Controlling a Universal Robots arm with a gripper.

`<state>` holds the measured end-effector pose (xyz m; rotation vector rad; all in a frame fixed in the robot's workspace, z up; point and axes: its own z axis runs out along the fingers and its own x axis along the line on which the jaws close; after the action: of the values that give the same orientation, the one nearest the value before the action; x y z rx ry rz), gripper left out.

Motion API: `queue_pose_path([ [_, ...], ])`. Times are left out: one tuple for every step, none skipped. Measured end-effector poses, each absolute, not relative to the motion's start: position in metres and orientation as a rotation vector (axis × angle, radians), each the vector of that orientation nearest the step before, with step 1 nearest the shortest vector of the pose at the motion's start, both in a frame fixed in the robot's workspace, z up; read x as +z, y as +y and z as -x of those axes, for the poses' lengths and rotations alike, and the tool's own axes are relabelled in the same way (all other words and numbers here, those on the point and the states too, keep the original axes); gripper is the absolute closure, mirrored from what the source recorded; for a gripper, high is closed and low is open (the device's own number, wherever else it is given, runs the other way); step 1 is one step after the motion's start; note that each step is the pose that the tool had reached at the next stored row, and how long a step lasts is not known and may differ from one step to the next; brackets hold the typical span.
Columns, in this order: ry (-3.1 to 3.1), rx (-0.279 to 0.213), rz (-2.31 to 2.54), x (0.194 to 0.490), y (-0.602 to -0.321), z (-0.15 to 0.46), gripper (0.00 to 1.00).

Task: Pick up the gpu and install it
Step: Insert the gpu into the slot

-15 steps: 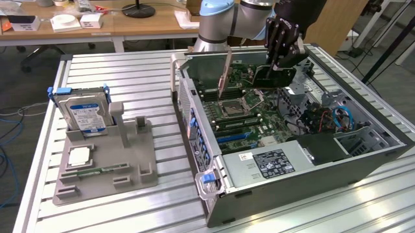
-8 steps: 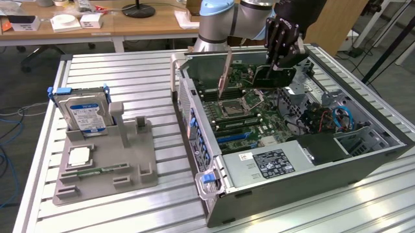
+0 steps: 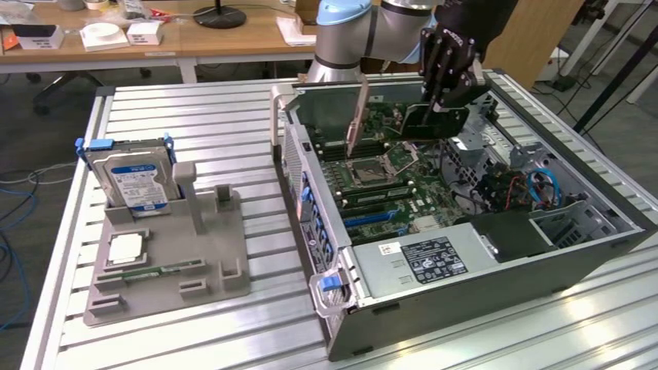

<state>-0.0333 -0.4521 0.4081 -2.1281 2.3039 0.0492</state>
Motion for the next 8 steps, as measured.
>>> queue_pose_path([
  [2.299, 0.049, 2.134, 0.4081, -0.4521, 0.0333, 0.74],
  [2.294, 0.049, 2.139, 0.4081, -0.4521, 0.0333, 0.74],
  [2.289, 0.049, 2.145, 0.4081, -0.4521, 0.0333, 0.74],
  [2.284, 0.049, 2.15, 0.4081, -0.4521, 0.0333, 0.74],
  [2.279, 0.049, 2.156, 0.4081, -0.4521, 0.0333, 0.74],
  [2.274, 0.049, 2.161, 0.4081, -0.4521, 0.0333, 0.74],
  [2.269, 0.049, 2.166, 0.4081, -0.4521, 0.0333, 0.74],
  [2.263, 0.049, 2.173, 0.4081, -0.4521, 0.0333, 0.74],
])
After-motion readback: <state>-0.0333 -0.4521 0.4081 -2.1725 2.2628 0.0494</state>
